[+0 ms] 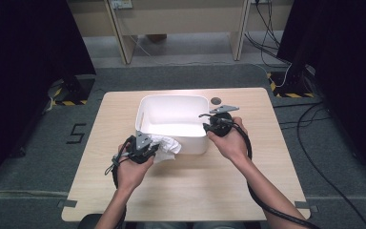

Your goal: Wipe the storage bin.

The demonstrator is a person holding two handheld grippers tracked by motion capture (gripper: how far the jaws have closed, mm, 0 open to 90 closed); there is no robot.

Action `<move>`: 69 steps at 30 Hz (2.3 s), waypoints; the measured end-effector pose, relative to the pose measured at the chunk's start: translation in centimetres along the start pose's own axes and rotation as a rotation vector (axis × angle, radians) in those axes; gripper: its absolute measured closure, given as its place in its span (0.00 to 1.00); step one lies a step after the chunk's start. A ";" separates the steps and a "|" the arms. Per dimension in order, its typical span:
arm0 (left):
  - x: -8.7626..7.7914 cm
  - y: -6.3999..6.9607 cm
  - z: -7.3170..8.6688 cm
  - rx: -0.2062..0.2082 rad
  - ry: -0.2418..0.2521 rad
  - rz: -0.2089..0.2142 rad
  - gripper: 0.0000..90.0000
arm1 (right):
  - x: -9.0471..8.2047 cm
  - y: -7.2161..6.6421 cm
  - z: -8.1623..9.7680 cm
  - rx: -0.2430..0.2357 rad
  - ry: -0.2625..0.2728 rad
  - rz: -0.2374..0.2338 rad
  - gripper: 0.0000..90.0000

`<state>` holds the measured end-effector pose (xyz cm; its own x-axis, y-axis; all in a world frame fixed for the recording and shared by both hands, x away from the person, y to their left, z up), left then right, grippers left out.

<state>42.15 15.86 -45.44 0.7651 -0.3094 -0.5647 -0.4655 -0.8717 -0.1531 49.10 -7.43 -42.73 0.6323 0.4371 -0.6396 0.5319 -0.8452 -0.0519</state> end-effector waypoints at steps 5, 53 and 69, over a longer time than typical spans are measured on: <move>0.3 0.0 0.1 0.004 0.006 0.000 0.86 | 0.0 0.0 0.0 -0.003 -0.001 0.000 0.76; 3.9 1.7 3.1 0.031 -0.073 0.025 0.86 | 0.0 -0.2 0.0 0.003 0.000 -0.005 0.75; 5.3 1.9 4.3 0.033 -0.111 0.024 0.86 | 0.0 -0.5 0.0 -0.003 0.002 -0.006 0.74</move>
<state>43.44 14.15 -52.21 0.7002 -0.2847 -0.6547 -0.4989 -0.8511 -0.1635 48.80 -7.01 -42.69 0.6300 0.4430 -0.6379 0.5377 -0.8415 -0.0534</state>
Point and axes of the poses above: each handheld gripper's, and its own axes: x roughly forward along the jaws, z roughly out of its underside, y roughly to its right, the point moved 6 cm from there along x, roughly forward along the jaws, and after that the axes turned 3 degrees about -z, right-handed, at the moved point
